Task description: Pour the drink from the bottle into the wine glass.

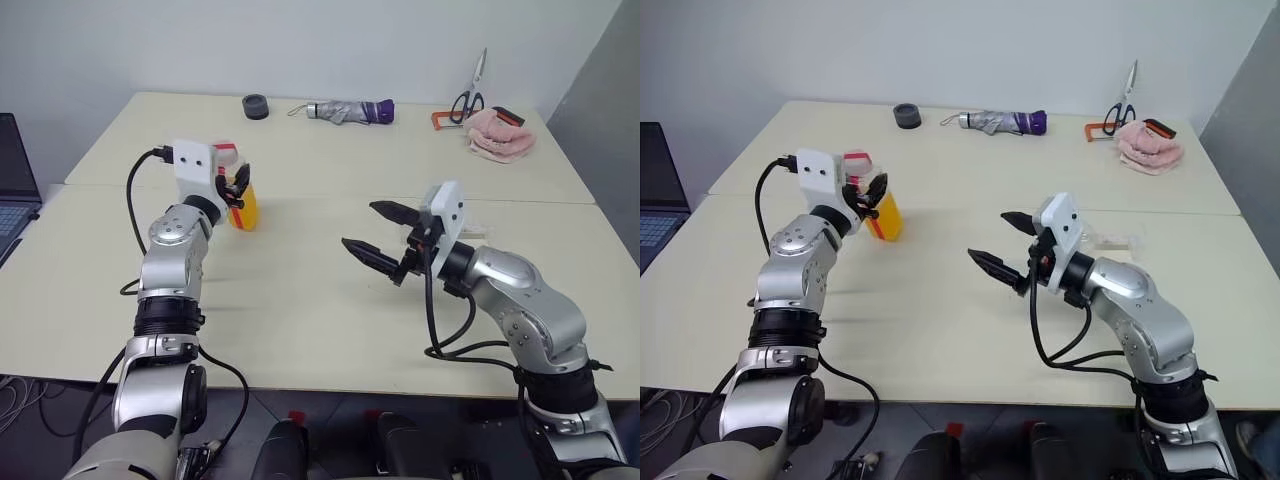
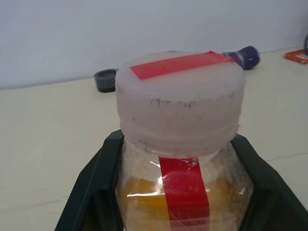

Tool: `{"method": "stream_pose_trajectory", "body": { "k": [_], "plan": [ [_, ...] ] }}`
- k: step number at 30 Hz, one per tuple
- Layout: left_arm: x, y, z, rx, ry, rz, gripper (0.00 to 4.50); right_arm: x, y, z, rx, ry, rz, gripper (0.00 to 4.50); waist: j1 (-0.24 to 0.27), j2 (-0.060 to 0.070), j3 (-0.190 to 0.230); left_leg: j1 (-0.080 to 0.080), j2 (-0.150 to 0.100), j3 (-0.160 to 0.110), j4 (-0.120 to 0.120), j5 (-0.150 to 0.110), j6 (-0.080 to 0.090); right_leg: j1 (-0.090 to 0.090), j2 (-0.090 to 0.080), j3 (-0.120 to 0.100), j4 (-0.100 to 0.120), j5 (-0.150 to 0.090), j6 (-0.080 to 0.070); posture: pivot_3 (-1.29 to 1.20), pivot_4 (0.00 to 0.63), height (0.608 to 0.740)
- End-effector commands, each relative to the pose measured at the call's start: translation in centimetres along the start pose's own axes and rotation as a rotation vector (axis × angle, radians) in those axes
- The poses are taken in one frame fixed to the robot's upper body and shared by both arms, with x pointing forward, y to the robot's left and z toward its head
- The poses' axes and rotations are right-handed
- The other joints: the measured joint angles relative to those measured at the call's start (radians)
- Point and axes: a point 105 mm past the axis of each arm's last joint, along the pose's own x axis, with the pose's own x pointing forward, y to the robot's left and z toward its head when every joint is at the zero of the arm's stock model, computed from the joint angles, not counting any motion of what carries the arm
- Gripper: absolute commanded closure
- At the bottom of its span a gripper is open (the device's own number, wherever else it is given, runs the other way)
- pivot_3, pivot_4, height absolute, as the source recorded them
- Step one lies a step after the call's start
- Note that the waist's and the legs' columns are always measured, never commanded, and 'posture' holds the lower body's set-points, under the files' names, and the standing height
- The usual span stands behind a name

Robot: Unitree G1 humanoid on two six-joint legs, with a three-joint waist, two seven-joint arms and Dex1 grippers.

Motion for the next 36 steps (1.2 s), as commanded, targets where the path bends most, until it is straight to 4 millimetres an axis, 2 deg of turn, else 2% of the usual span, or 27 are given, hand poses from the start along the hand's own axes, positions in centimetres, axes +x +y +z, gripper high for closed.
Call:
{"method": "stream_pose_trajectory", "body": {
  "k": [1, 4, 9, 14, 18, 25, 31, 36],
  "plan": [
    [0.0, -1.7, 2.2, 0.010, -0.075, -0.090, 2.33, -1.0, 0.2, 1.7, -0.084, -0.057, -0.006, 0.00, 0.000, 0.000, 0.000, 0.000, 0.000, 0.000, 0.000, 0.000, 0.000, 0.000, 0.000, 0.000, 0.000, 0.000, 0.000, 0.00, 0.150, 0.740],
    [0.1, -3.3, 2.5, -0.006, -0.091, -0.176, 2.33, -1.8, 0.2, 1.5, -0.115, -0.041, -0.016, 0.00, 0.000, 0.000, 0.000, 0.000, 0.000, 0.000, 0.000, 0.000, 0.000, 0.000, 0.000, 0.000, 0.000, 0.000, 0.000, 0.00, 0.150, 0.740],
    [-0.3, -7.7, 3.0, -0.027, -0.114, -0.432, 2.33, -3.8, 0.6, 1.6, -0.105, -0.005, -0.003, 0.00, 0.000, 0.000, 0.000, 0.000, 0.000, 0.000, 0.000, 0.000, 0.000, 0.000, 0.000, 0.000, 0.000, 0.000, 0.000, 0.00, 0.150, 0.740],
    [-1.8, -12.4, 3.2, -0.042, -0.123, -0.738, 2.33, -4.4, 1.0, 2.4, -0.067, 0.002, -0.011, 0.00, 0.000, 0.000, 0.000, 0.000, 0.000, 0.000, 0.000, 0.000, 0.000, 0.000, 0.001, 0.000, 0.000, 0.000, 0.000, 0.00, 0.150, 0.740],
    [-3.2, -15.3, 3.4, -0.048, -0.126, -0.959, 2.33, -4.7, 0.9, 2.9, -0.040, 0.001, -0.050, 0.00, -0.003, 0.000, 0.000, 0.000, 0.000, 0.000, 0.000, 0.000, 0.000, 0.000, 0.001, 0.001, 0.000, 0.000, 0.000, 0.00, 0.150, 0.740],
    [-4.2, -18.1, 3.2, 0.011, -0.132, -1.181, 2.33, -4.7, 0.5, 3.8, -0.033, 0.014, -0.088, 0.00, -0.002, 0.000, 0.000, 0.000, 0.000, 0.000, 0.000, 0.000, 0.000, 0.000, 0.002, 0.001, 0.000, 0.000, 0.000, 0.00, 0.150, 0.740],
    [-4.6, -19.6, 3.2, 0.034, -0.151, -1.266, 2.33, -2.5, 0.4, 4.2, -0.038, -0.004, -0.089, 0.00, -0.004, 0.000, 0.000, 0.000, 0.000, 0.001, 0.000, 0.000, 0.000, 0.000, 0.003, 0.001, 0.000, 0.000, 0.000, 0.00, 0.150, 0.740],
    [-4.9, -19.9, 3.1, 0.069, -0.162, -1.287, 2.33, -1.3, 0.4, 4.2, -0.041, -0.008, -0.079, 0.00, -0.002, 0.000, 0.000, 0.000, 0.001, 0.000, 0.000, 0.000, 0.000, 0.000, 0.003, 0.001, -0.001, 0.000, 0.000, 0.00, 0.150, 0.740]
  ]
}}
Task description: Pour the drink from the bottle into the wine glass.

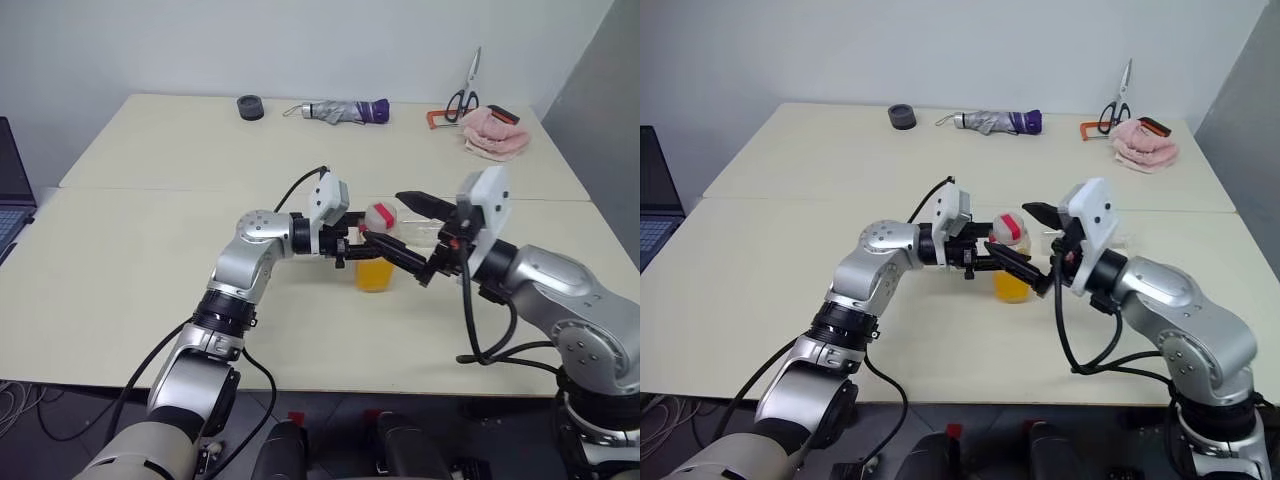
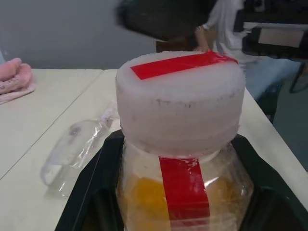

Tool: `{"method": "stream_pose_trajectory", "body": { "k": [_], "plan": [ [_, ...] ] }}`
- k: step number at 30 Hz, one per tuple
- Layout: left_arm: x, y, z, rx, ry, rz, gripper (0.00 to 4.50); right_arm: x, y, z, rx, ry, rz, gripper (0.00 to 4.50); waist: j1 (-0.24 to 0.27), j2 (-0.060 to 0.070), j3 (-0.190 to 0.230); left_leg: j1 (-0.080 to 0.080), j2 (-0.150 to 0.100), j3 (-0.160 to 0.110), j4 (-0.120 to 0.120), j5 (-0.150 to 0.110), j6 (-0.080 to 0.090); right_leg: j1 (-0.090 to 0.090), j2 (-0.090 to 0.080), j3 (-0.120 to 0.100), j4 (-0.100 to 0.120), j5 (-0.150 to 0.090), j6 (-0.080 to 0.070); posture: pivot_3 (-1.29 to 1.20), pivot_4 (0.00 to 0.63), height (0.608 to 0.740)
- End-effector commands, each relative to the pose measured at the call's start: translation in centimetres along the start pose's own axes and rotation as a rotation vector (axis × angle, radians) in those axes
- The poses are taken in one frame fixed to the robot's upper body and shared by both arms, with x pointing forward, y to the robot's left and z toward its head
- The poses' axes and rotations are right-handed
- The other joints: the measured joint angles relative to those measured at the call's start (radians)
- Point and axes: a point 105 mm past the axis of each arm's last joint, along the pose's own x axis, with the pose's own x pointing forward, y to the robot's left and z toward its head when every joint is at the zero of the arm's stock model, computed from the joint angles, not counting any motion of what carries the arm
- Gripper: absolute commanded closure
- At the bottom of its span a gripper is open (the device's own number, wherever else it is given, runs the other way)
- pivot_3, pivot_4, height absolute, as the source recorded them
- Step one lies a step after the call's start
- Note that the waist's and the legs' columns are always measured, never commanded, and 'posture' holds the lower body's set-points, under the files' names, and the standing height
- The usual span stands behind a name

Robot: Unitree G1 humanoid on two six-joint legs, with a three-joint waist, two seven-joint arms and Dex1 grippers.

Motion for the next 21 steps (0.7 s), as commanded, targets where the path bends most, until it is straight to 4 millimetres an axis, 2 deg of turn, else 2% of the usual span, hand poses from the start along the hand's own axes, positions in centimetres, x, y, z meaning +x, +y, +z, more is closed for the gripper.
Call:
{"method": "stream_pose_trajectory", "body": {
  "k": [1, 7, 10, 16, 21],
  "plan": [
    [0.3, -0.1, 1.5, 0.088, -0.024, -0.025, 2.33, 0.5, 0.0, 0.9, -0.042, -0.031, 0.000, 0.00, 0.000, 0.000, 0.000, 0.000, 0.000, 0.000, 0.000, 0.000, 0.000, 0.000, 0.000, 0.000, 0.000, 0.000, 0.000, 0.00, 0.150, 0.740],
    [0.2, 0.0, 1.6, 0.111, -0.020, -0.013, 2.33, 1.1, -0.4, 0.7, -0.046, -0.030, -0.004, 0.00, 0.000, 0.000, 0.000, 0.000, 0.000, 0.000, 0.000, 0.000, 0.000, 0.000, 0.000, 0.000, 0.000, 0.000, 0.000, 0.00, 0.150, 0.740],
    [0.1, 0.1, 1.6, 0.113, -0.022, -0.004, 2.33, 1.2, -0.5, 0.6, -0.043, -0.030, -0.004, 0.65, 0.000, 0.000, 0.000, 0.000, 0.000, 0.000, 0.000, 0.000, 0.000, 0.000, 0.000, 0.000, 0.000, 0.000, 0.000, 0.00, 0.150, 0.740],
    [0.1, 0.2, 1.9, 0.120, -0.033, 0.014, 2.33, 1.4, -0.3, 0.2, -0.043, -0.010, 0.016, 2.68, 0.000, 0.000, 0.000, 0.000, 0.000, 0.000, 0.000, 0.000, 0.000, 0.000, 0.000, 0.000, 0.000, 0.000, 0.000, 0.00, 0.150, 0.740],
    [0.2, 0.4, 2.4, 0.124, -0.049, 0.028, 2.33, 1.4, 0.2, -0.4, -0.047, 0.018, 0.056, 2.67, 0.000, 0.000, 0.000, 0.000, 0.000, 0.000, 0.000, 0.000, 0.000, 0.000, 0.000, 0.000, 0.000, 0.000, 0.000, 0.00, 0.150, 0.740]
  ]
}}
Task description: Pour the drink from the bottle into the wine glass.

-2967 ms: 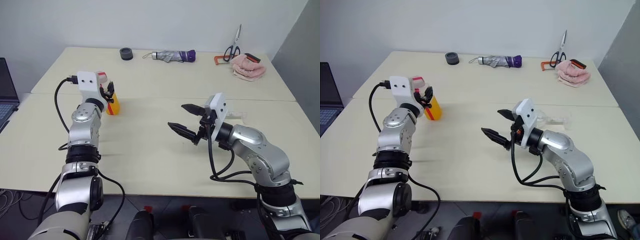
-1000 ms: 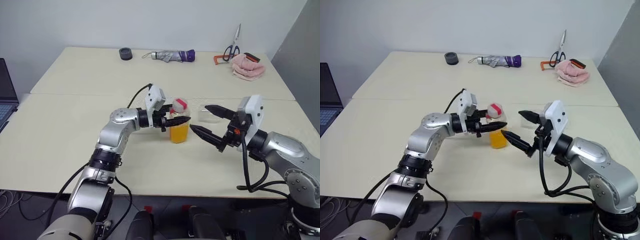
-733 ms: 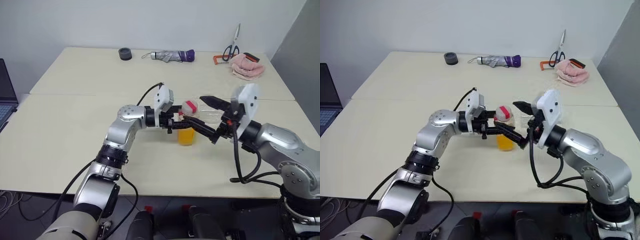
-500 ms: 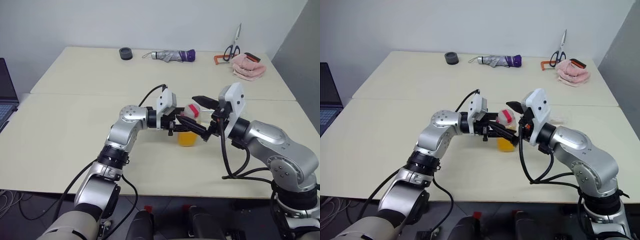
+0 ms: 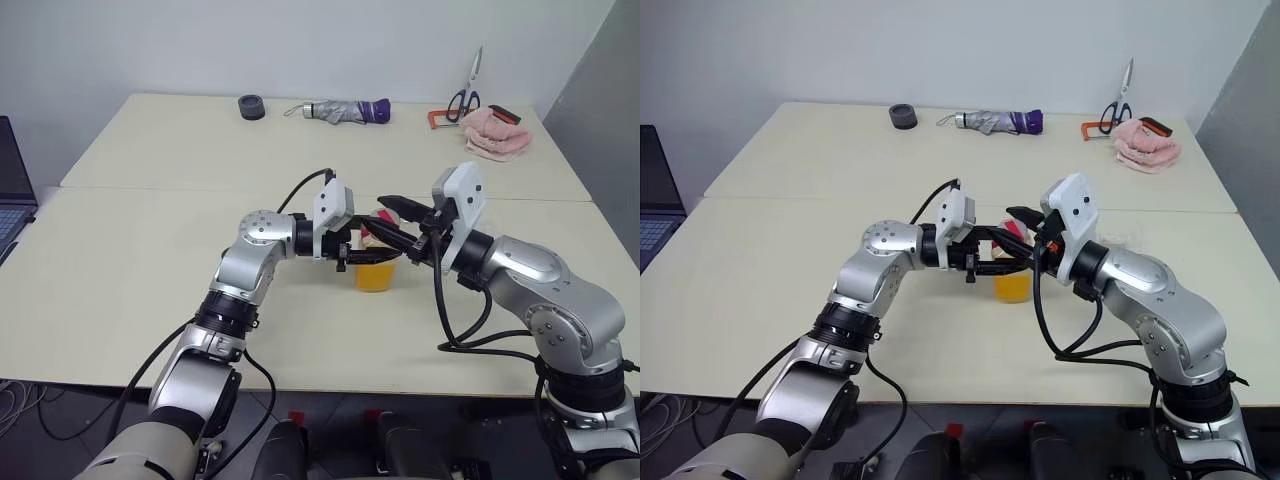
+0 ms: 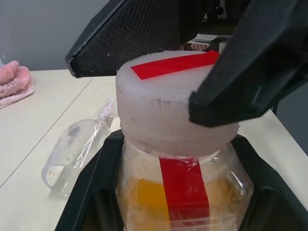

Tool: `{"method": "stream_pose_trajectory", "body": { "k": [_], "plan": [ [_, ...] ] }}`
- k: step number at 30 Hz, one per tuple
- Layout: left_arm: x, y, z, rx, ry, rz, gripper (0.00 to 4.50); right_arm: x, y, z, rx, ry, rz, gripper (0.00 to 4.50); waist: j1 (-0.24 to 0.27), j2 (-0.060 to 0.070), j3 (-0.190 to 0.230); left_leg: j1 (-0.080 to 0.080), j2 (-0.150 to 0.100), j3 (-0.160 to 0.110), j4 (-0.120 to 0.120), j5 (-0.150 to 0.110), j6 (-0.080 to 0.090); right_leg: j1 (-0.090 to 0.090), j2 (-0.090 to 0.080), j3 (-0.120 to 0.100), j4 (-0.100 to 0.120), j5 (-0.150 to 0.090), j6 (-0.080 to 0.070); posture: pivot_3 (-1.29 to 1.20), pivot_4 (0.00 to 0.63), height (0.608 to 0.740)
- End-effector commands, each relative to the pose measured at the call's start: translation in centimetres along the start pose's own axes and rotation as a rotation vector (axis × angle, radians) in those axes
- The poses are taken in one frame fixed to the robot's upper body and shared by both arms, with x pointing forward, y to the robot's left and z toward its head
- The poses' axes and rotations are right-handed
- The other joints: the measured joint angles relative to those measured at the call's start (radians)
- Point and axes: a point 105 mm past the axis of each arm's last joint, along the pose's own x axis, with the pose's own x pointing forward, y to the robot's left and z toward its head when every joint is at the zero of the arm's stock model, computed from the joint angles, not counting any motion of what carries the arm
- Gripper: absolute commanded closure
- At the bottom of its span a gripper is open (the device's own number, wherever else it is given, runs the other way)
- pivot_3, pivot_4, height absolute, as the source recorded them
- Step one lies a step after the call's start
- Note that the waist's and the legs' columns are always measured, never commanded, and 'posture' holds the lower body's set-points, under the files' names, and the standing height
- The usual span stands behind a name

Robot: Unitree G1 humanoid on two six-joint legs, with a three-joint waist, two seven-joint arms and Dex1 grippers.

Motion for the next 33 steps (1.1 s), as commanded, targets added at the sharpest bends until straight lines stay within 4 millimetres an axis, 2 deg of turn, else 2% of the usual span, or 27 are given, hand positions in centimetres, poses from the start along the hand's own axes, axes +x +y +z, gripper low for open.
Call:
{"method": "stream_pose_trajectory", "body": {
  "k": [1, 5, 7, 13, 17, 21, 26, 28, 29, 33],
  "plan": [
    [0.1, 0.5, 2.5, 0.076, -0.067, 0.023, 2.33, 0.1, 1.3, 0.2, -0.029, 0.001, 0.079, 2.67, 0.000, 0.000, 0.000, 0.000, 0.000, 0.000, 0.000, 0.000, 0.000, 0.000, 0.000, 0.000, 0.000, 0.000, 0.000, 0.00, 0.150, 0.740],
    [0.2, 0.3, 2.8, 0.073, -0.079, 0.011, 2.33, 0.0, 1.6, -0.3, -0.033, 0.009, 0.137, 2.67, 0.000, 0.000, 0.000, 0.000, 0.000, 0.000, 0.000, 0.000, 0.000, 0.000, 0.000, 0.000, 0.000, 0.000, 0.000, 0.00, 0.150, 0.740],
    [0.2, 0.0, 3.1, 0.076, -0.083, -0.012, 2.33, -0.1, 1.8, -0.3, -0.044, 0.003, 0.219, 2.67, 0.000, 0.000, 0.000, 0.000, 0.000, 0.000, 0.000, 0.000, 0.000, 0.000, 0.000, 0.000, 0.000, 0.000, 0.000, 0.00, 0.150, 0.740],
    [0.1, -0.6, 3.8, 0.099, -0.077, -0.074, 2.33, -1.2, 0.3, -0.6, -0.155, 0.090, 0.466, 2.67, -0.001, 0.002, 0.001, 0.000, 0.000, 0.001, 0.000, 0.000, 0.000, 0.000, 0.000, 0.000, 0.000, 0.000, 0.000, 0.00, 0.150, 0.740],
    [-0.1, -0.7, 3.7, 0.102, -0.064, -0.078, 2.33, -1.6, -1.1, 0.0, -0.177, 0.113, 0.505, 2.67, -0.001, 0.003, 0.002, 0.000, 0.000, 0.000, 0.000, 0.000, 0.000, 0.000, 0.000, 0.000, 0.000, 0.000, 0.000, 0.00, 0.150, 0.740],
    [-0.3, -0.4, 3.4, 0.095, -0.063, -0.047, 2.33, -2.0, -1.1, 0.1, -0.158, 0.118, 0.493, 2.67, 0.001, 0.003, 0.002, 0.000, 0.000, 0.000, 0.000, 0.000, 0.000, 0.000, 0.000, 0.000, 0.000, 0.000, 0.000, 0.00, 0.150, 0.740],
    [-0.3, 0.0, 3.0, 0.072, -0.063, 0.000, 2.33, -2.2, -1.4, 0.6, -0.162, 0.038, 0.333, 0.98, 0.001, 0.003, 0.002, 0.000, 0.000, 0.000, 0.000, 0.000, 0.000, 0.000, -0.001, 0.000, 0.000, 0.000, 0.000, 0.00, 0.150, 0.740],
    [-0.4, 0.4, 2.8, 0.062, -0.054, 0.031, 2.33, -2.8, -1.0, 1.9, -0.147, -0.044, 0.229, 0.21, 0.001, 0.004, 0.003, 0.000, 0.000, 0.001, 0.000, 0.000, 0.000, 0.000, -0.001, 0.000, 0.000, 0.000, 0.000, 0.00, 0.150, 0.740],
    [-0.5, 0.7, 2.6, 0.060, -0.045, 0.054, 2.33, -3.1, -0.3, 2.5, -0.130, -0.079, 0.189, 0.00, 0.001, 0.004, 0.003, 0.000, 0.000, 0.000, 0.000, 0.000, 0.000, 0.000, -0.001, 0.000, 0.000, 0.000, 0.000, 0.00, 0.150, 0.740],
    [-0.5, 1.3, 2.3, 0.035, -0.042, 0.099, 2.33, -2.9, 1.1, 2.0, -0.074, -0.108, -0.032, 0.00, 0.001, 0.004, 0.003, -0.001, 0.000, 0.000, 0.000, 0.000, 0.000, 0.000, -0.001, 0.000, 0.000, 0.000, 0.000, 0.00, 0.150, 0.740]
  ]
}}
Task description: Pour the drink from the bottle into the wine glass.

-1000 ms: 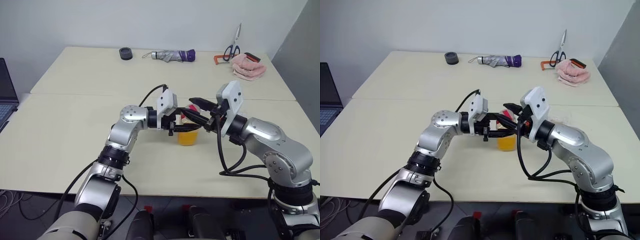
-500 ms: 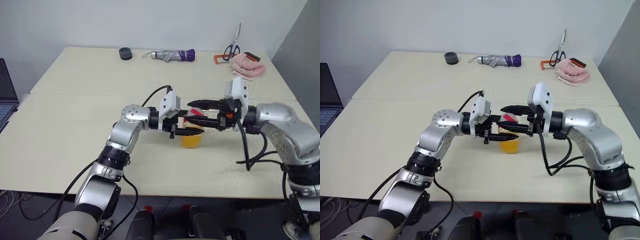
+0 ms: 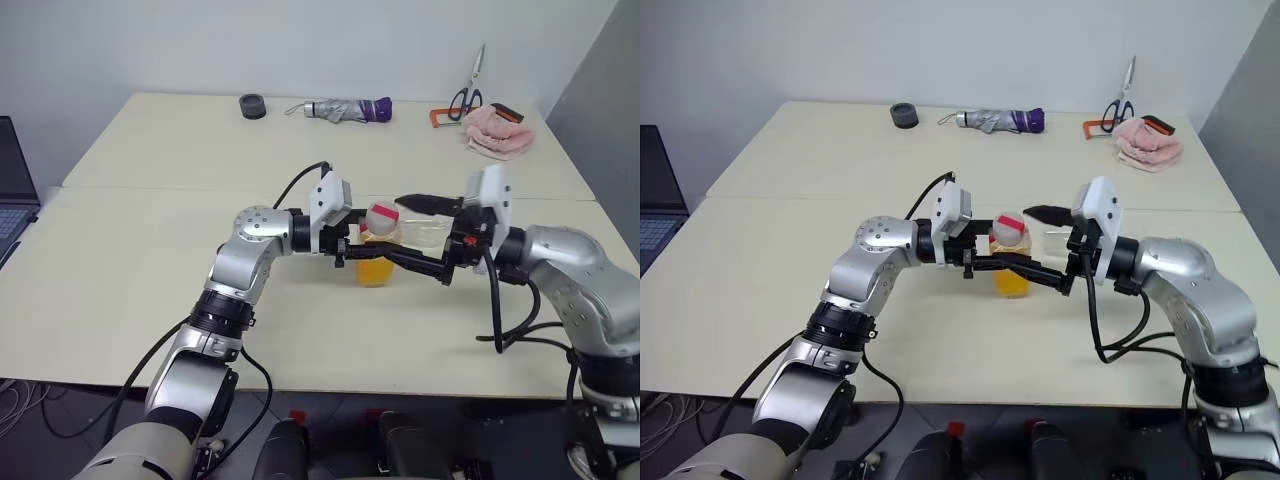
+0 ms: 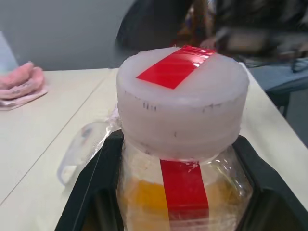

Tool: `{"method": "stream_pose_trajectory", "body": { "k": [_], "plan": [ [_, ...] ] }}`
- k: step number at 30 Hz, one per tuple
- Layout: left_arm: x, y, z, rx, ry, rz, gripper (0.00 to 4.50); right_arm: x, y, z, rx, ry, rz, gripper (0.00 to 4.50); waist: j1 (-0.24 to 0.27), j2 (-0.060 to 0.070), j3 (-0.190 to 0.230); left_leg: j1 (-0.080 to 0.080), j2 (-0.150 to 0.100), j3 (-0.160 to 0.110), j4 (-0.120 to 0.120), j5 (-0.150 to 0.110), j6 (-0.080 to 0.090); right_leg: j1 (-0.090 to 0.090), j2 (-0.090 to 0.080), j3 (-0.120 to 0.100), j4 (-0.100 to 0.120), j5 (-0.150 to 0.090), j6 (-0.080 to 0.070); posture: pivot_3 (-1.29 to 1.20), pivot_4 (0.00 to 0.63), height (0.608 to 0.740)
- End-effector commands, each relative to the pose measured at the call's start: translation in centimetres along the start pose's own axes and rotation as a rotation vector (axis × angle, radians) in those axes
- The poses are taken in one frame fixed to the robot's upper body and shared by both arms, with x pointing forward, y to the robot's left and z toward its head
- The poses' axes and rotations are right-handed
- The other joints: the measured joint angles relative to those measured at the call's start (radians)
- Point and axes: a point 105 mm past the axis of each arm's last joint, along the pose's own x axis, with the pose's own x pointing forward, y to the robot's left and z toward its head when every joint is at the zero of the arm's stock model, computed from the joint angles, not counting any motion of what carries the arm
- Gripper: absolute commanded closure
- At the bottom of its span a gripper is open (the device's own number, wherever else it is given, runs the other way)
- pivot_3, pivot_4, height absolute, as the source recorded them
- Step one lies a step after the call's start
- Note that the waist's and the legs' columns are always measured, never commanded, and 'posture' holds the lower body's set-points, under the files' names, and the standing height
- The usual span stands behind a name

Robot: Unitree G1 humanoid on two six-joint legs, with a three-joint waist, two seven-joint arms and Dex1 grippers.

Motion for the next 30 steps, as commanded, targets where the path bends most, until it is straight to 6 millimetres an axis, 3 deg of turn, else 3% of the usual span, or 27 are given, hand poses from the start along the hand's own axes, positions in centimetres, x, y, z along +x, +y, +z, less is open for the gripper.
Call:
{"method": "stream_pose_trajectory", "body": {
  "k": [1, 4, 9, 18, 22, 27, 30],
  "plan": [
    [0.2, 0.6, 1.5, 0.035, -0.041, 0.028, 2.33, 0.4, 0.6, 0.5, -0.020, -0.026, -0.210, 0.00, -0.003, 0.000, 0.000, 0.000, 0.000, 0.000, 0.000, 0.000, 0.000, 0.000, 0.000, 0.000, 0.000, 0.000, 0.000, 0.00, 0.150, 0.740],
    [0.4, 0.6, 1.3, 0.036, -0.033, 0.027, 2.33, 1.1, 0.1, -0.2, -0.025, -0.009, -0.357, 0.00, -0.002, 0.000, 0.000, 0.001, 0.000, 0.001, 0.001, 0.000, 0.000, 0.000, 0.000, 0.001, 0.002, 0.000, 0.000, 0.00, 0.150, 0.740],
    [0.8, 0.6, 1.1, 0.037, -0.020, 0.010, 2.33, 2.4, 0.0, -0.6, -0.027, -0.010, -0.462, 0.00, -0.002, 0.000, 0.000, 0.001, 0.000, 0.001, 0.001, 0.000, 0.000, 0.000, 0.001, 0.001, 0.003, 0.000, 0.001, 0.00, 0.150, 0.740],
    [0.9, 0.6, 0.7, 0.048, -0.004, -0.007, 2.33, 3.4, -0.2, -1.0, -0.001, -0.009, -0.507, 0.00, -0.003, 0.000, 0.000, 0.001, 0.000, 0.000, 0.000, 0.000, 0.000, 0.000, 0.001, 0.000, 0.002, 0.000, 0.000, 0.00, 0.150, 0.740],
    [0.9, 0.7, 0.6, 0.056, 0.000, -0.008, 2.33, 3.7, -0.3, -1.7, 0.023, 0.015, -0.498, 0.87, -0.002, 0.000, 0.000, 0.001, 0.000, 0.000, 0.000, 0.000, 0.000, 0.000, 0.001, 0.000, 0.002, 0.000, 0.000, 0.00, 0.150, 0.740],
    [0.8, 0.7, 0.6, 0.062, 0.001, -0.005, 2.33, 3.9, 0.0, -2.0, 0.053, 0.023, -0.472, 2.63, -0.003, 0.000, 0.000, 0.001, 0.000, 0.000, 0.000, 0.000, 0.000, 0.000, 0.001, 0.000, 0.002, 0.000, 0.000, 0.00, 0.150, 0.740],
    [0.7, 0.8, 0.7, 0.065, 0.000, -0.001, 2.33, 4.1, 0.4, -2.2, 0.074, 0.023, -0.436, 2.64, -0.003, 0.000, 0.000, 0.001, 0.000, 0.000, 0.000, 0.000, 0.000, 0.000, 0.001, 0.000, 0.002, 0.000, 0.000, 0.00, 0.150, 0.740]
  ]
}}
